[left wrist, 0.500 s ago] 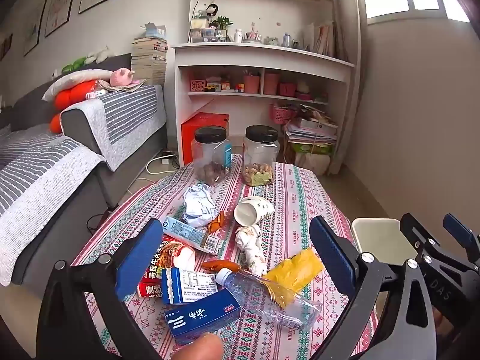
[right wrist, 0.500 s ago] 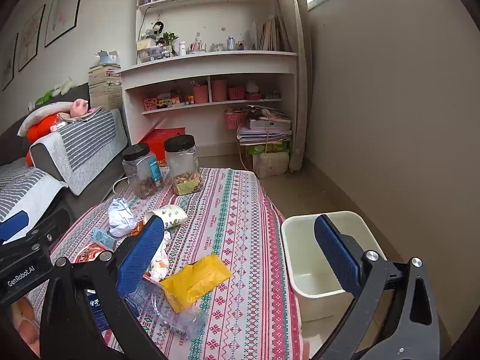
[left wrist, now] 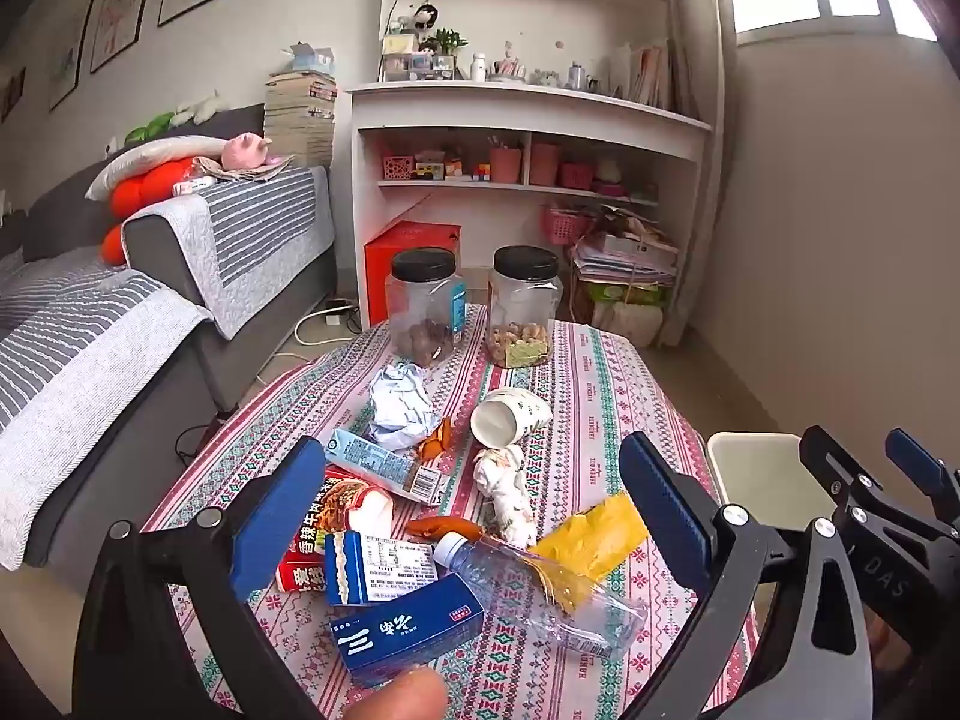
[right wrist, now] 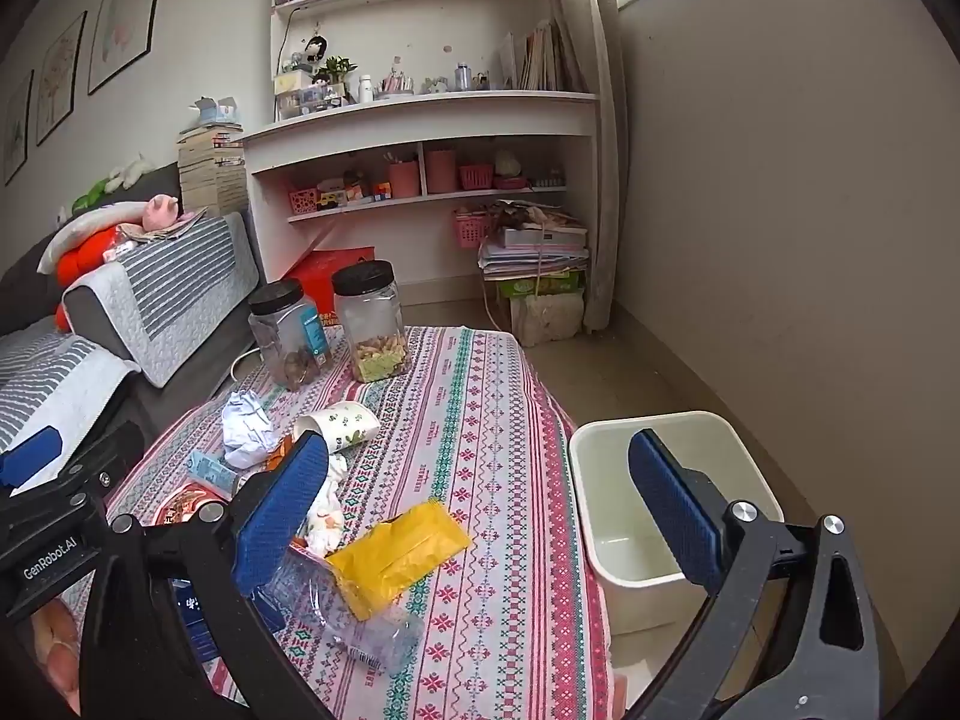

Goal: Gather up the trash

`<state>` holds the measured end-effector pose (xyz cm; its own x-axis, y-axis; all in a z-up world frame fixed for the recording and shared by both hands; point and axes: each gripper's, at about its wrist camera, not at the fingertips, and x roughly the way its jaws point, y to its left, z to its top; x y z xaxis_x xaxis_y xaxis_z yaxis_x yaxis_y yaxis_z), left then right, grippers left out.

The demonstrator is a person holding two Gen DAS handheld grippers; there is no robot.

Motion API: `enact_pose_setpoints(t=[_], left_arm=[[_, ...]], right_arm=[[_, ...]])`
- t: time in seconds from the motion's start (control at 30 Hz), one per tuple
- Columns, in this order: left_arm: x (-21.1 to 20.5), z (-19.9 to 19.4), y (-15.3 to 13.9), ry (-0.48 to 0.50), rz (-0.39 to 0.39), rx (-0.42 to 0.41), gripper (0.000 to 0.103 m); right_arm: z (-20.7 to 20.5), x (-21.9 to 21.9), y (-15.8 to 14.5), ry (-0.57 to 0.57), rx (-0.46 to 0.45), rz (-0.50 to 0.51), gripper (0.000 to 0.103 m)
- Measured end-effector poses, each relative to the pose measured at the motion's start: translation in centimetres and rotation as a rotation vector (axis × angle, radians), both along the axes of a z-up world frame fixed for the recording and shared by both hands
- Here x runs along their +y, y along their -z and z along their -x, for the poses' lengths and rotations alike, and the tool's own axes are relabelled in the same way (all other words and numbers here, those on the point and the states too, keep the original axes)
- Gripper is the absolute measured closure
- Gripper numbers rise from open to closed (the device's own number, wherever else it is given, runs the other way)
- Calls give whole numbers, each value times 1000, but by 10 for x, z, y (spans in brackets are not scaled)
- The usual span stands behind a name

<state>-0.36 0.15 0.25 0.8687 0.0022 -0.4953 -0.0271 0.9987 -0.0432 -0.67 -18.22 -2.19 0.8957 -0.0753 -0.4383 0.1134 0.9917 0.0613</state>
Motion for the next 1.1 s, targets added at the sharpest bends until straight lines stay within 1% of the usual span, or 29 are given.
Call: enact_pose_setpoints(t=[0.27, 0.3, 0.47, 1.1], left_arm=[[4, -1, -1, 0, -2, 2, 8], [4, -1, -2, 0, -1, 1, 8], [4, -2, 3, -1, -5, 3, 8], [6, -2, 6, -5, -7, 9, 8]], right_arm=[[-3, -6, -2, -4, 6, -6, 7], [-5, -2, 2, -3, 7, -6, 7], [-5, -3, 2, -3, 10, -9, 7], [-5, -3, 1, -4, 14, -14, 7]])
